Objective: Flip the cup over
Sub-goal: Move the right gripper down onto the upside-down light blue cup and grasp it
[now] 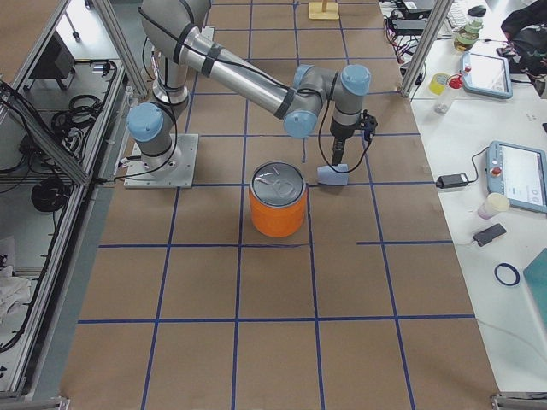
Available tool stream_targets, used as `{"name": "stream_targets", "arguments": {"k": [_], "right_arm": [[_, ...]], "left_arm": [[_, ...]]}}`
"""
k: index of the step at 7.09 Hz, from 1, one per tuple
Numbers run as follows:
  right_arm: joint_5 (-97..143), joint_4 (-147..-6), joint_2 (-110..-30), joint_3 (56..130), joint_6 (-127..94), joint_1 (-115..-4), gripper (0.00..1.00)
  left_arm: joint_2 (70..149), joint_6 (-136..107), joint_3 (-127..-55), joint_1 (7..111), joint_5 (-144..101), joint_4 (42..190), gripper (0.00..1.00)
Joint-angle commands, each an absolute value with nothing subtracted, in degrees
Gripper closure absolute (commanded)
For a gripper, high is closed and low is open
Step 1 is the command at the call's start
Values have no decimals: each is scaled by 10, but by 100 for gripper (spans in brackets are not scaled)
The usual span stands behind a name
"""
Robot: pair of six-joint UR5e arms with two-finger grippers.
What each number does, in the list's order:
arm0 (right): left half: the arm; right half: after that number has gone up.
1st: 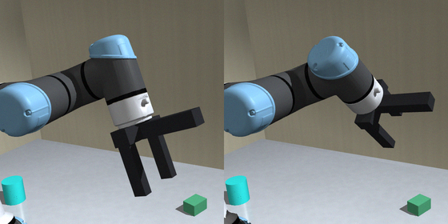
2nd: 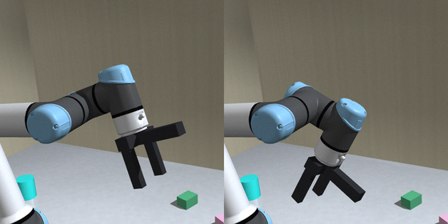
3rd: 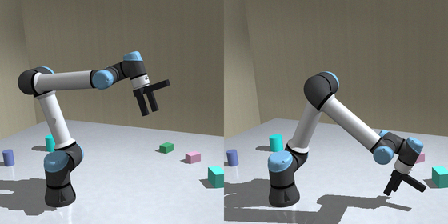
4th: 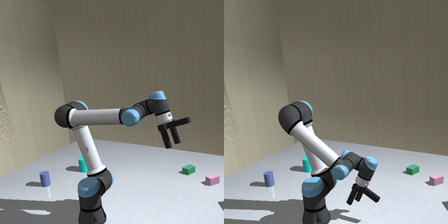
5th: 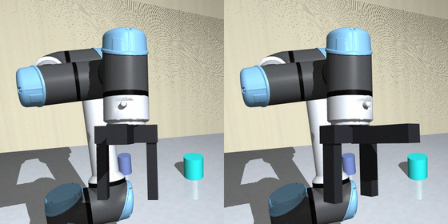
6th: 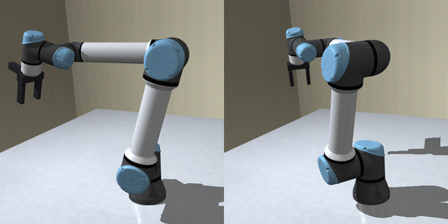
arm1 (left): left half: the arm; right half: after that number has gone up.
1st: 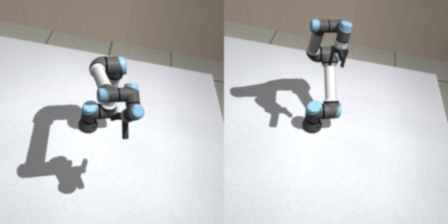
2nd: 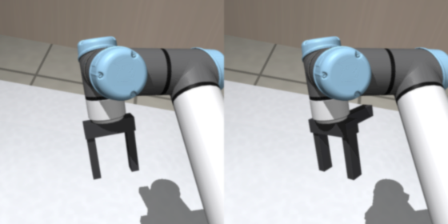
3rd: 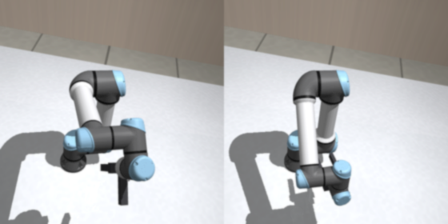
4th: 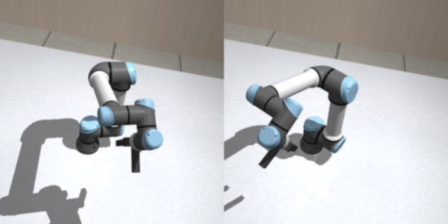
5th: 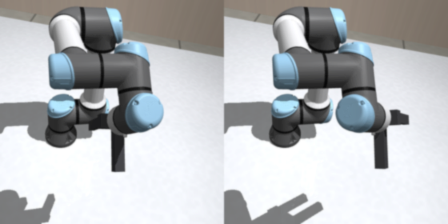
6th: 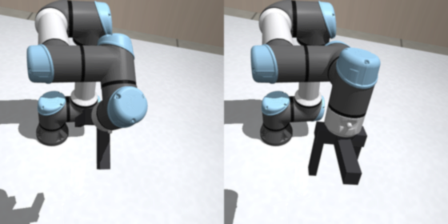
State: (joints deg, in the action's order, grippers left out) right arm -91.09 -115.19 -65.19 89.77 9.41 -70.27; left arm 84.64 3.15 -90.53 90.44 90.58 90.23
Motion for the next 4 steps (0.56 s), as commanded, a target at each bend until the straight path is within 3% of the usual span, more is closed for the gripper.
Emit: {"name": "stream_targets", "arguments": {"k": [1, 4], "right_arm": [[-908, -1189, -596, 901, 114, -695, 0], [-900, -1199, -566, 899, 149, -696, 1]], "left_arm": [[847, 31, -905, 904, 905, 903, 0], [846, 31, -905, 904, 905, 903, 0]]}}
